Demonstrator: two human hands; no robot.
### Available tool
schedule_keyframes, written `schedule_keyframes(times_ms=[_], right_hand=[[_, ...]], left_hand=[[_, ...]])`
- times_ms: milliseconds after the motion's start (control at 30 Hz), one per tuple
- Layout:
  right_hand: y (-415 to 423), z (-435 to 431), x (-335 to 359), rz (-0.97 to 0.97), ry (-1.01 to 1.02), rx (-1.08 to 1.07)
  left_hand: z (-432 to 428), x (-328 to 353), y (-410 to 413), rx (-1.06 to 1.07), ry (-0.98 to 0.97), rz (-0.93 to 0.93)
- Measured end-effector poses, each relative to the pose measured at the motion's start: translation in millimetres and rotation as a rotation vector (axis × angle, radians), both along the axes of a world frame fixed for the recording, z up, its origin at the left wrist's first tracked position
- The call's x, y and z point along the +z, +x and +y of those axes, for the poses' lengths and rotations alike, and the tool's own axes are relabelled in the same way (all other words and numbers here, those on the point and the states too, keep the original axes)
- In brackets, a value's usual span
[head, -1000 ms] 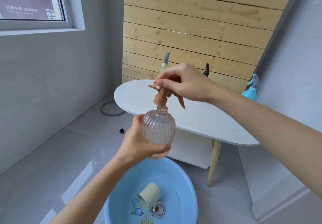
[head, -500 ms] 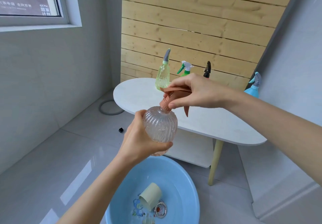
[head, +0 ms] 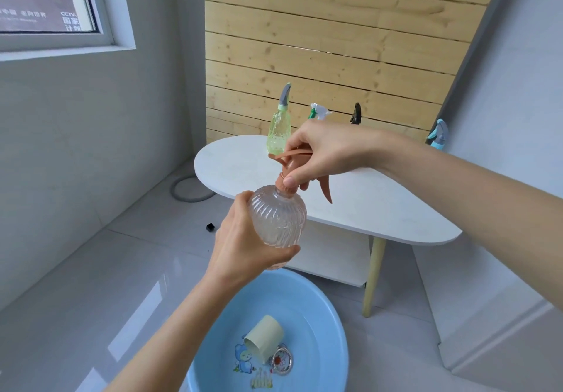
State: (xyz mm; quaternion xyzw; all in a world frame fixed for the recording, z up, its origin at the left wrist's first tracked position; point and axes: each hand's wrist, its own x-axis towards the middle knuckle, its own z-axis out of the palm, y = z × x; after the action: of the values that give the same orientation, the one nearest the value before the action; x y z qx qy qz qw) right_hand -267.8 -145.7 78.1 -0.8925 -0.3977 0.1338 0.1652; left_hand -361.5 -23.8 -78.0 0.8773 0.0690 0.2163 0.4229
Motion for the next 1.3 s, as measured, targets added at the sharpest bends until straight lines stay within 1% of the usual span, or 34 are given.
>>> schedule_keyframes(times_ms=[100, 167, 300, 400, 500, 633, 700, 867, 1000, 1067, 1100, 1233, 1300], right_hand=[[0.1, 0.3, -1.8, 0.026, -0.013, 0.0], [0.4, -1.5, -2.2, 0.086, 0.015, -0.003], [1.8, -6.6, -2.0, 0.258, 0.095, -0.033], [1.2, -5.6, -2.6, 0.362, 0.046, -0.054], [0.6, -6.8, 1.5, 0.549, 0.036, -0.07], [0.0, -16.8, 6.6, 0.772, 0.207, -0.122], [1.1, -24.4, 6.4, 0.811, 0.287, -0.138], [5.4, -36.7, -3.4, 0.878, 0.387, -0.045], [7.4, -40.1, -17.3, 0.991, 0.542, 0.061], [7.5, -42.0, -22.5, 0.947, 0.579, 0.117], [6.3, -42.3, -23.4, 0.872, 0.573, 0.113], [-3.7, -36.1, -22.8, 0.363, 0.491, 0.044], [-11.2, -32.9, -21.9, 0.234, 0.481, 0.056]], left_hand=[[-0.3, -0.5, -1.9, -0.007, 0.001, -0.003], [1.1, 1.8, -2.4, -0.011, 0.006, -0.009], [2.9, 3.8, -4.5, -0.035, -0.013, -0.006], [1.6, 1.3, -6.1, -0.051, -0.024, 0.012], [-0.3, 1.2, -7.3, -0.062, -0.047, 0.013], [-0.5, 4.0, -9.9, -0.085, -0.086, -0.003], [0.2, 3.6, -10.8, -0.097, -0.076, -0.006], [2.7, 4.2, -13.4, -0.108, -0.061, 0.0], [1.8, 6.5, -15.4, -0.12, -0.101, 0.012], [1.6, 8.1, -15.0, -0.121, -0.111, 0.013], [1.6, 8.4, -14.3, -0.119, -0.109, 0.012], [2.5, 7.8, -11.5, -0.113, -0.097, 0.008], [1.8, 7.3, -10.5, -0.116, -0.091, 0.005]])
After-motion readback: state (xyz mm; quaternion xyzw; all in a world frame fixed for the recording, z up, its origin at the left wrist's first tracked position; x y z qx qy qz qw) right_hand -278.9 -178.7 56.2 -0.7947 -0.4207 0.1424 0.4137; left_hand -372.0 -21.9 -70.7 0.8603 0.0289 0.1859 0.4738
